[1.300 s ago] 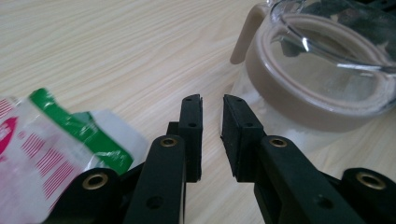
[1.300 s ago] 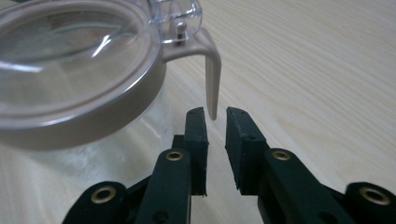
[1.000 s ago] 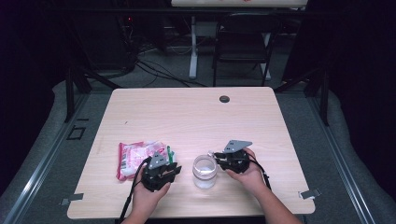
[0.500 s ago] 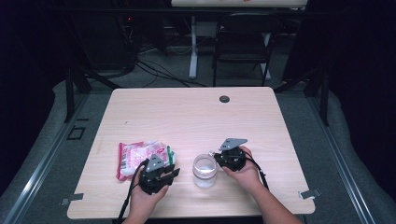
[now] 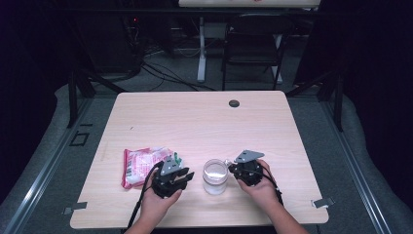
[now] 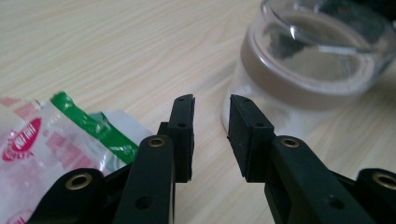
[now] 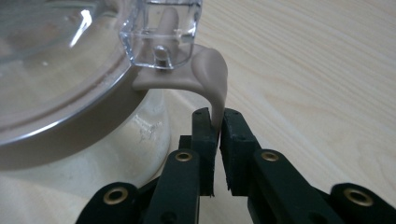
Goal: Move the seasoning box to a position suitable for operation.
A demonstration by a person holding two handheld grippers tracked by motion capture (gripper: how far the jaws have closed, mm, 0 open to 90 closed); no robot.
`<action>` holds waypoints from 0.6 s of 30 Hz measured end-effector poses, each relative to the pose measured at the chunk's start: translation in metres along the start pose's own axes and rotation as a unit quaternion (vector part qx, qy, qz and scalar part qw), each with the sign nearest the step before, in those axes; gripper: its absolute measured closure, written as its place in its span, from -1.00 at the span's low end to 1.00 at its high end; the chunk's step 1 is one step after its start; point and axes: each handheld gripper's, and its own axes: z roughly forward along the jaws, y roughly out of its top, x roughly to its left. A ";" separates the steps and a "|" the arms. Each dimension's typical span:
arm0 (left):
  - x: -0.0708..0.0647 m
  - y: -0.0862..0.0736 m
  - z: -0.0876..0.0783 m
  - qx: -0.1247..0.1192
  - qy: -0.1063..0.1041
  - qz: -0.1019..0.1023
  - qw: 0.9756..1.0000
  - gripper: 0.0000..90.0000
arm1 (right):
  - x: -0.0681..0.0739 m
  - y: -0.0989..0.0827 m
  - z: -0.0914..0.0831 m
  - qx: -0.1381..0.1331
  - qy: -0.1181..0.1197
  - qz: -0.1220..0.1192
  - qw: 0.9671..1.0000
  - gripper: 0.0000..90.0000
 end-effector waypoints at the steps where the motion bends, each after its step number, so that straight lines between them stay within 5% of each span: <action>1: 0.001 0.002 0.001 -0.003 -0.002 -0.001 1.000 0.58 | 0.002 -0.002 -0.003 0.000 0.001 0.006 1.000 0.85; 11: 0.003 0.018 0.009 -0.015 -0.009 0.017 1.000 0.55 | 0.019 -0.010 -0.028 0.036 0.024 -0.021 0.999 0.70; 18: 0.008 0.021 0.008 -0.030 -0.011 0.001 0.999 0.46 | 0.030 -0.003 -0.045 0.039 0.015 -0.062 0.997 0.59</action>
